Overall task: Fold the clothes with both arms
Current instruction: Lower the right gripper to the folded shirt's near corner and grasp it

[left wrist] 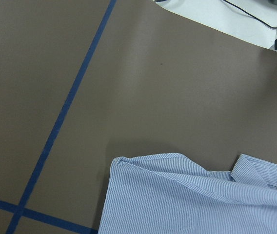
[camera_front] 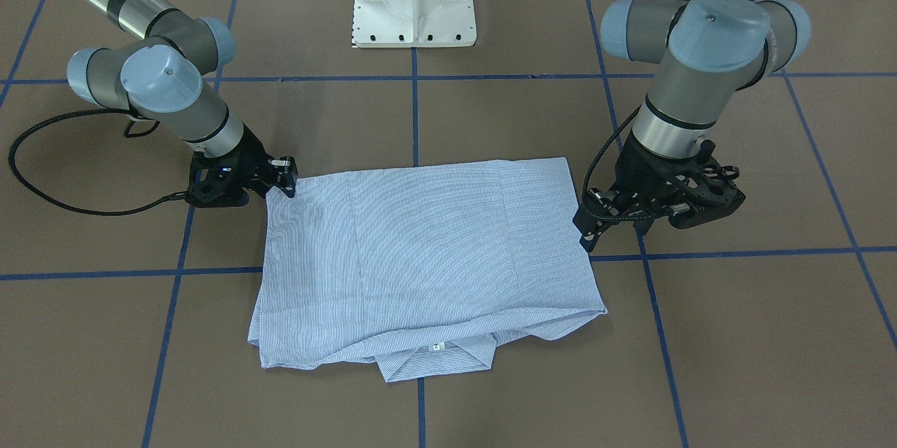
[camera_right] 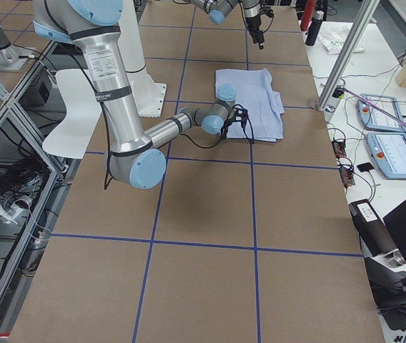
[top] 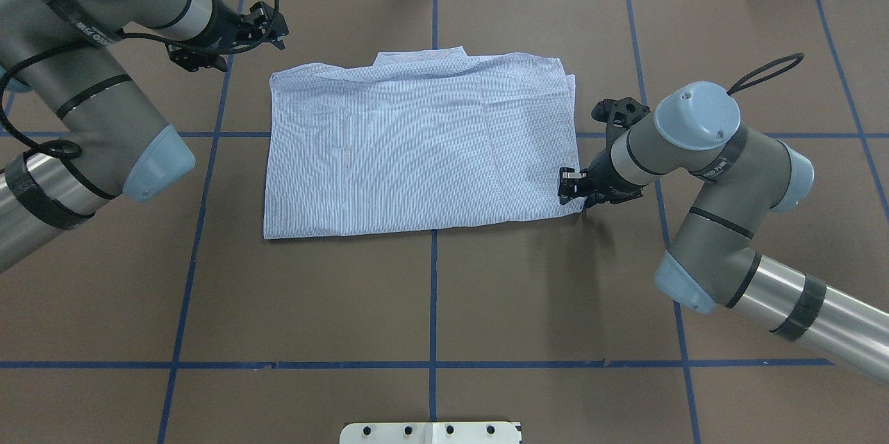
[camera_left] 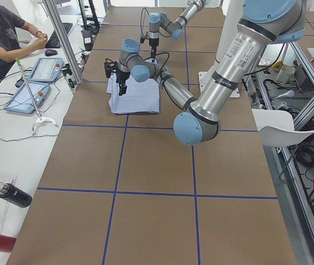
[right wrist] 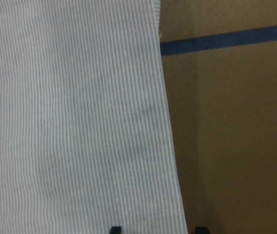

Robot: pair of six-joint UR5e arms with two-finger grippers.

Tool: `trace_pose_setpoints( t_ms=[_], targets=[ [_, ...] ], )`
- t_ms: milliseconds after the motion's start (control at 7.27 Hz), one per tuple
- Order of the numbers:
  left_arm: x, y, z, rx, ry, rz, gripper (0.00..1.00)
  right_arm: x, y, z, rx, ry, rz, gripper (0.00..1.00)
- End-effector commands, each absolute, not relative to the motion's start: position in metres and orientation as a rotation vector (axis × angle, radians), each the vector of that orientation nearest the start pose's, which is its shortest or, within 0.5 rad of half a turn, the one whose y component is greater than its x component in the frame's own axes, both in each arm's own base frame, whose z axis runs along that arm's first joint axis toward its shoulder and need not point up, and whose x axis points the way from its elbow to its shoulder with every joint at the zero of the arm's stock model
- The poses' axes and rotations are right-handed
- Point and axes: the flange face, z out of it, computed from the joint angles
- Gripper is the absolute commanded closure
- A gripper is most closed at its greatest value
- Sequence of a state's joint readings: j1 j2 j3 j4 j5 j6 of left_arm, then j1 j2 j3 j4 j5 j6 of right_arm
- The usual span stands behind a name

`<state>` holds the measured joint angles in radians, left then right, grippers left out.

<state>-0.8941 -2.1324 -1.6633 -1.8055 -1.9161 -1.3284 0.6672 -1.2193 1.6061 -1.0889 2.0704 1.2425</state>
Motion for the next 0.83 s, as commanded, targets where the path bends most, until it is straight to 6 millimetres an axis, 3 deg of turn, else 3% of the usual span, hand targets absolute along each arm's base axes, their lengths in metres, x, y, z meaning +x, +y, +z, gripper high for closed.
trace_pose_setpoints(
  t_ms=[0, 275, 413, 688],
  targets=[
    [0.344, -0.586, 0.263, 0.206, 0.924, -0.449, 0.01, -0.452, -0.461, 0.391, -0.014, -0.975, 0.085, 1.00],
    [0.339, -0.579, 0.252, 0.204, 0.924, -0.448, 0.01, -0.404, -0.488, 0.378, -0.055, -1.042, 0.096, 1.00],
    [0.334, -0.574, 0.244, 0.200, 0.920, -0.451, 0.01, -0.382, -0.481, 0.378, -0.092, -1.075, 0.083, 1.00],
    [0.333, -0.572, 0.241, 0.201, 0.921, -0.451, 0.01, -0.327, -0.423, 0.401, -0.120, -1.073, 0.077, 1.00]
  ],
)
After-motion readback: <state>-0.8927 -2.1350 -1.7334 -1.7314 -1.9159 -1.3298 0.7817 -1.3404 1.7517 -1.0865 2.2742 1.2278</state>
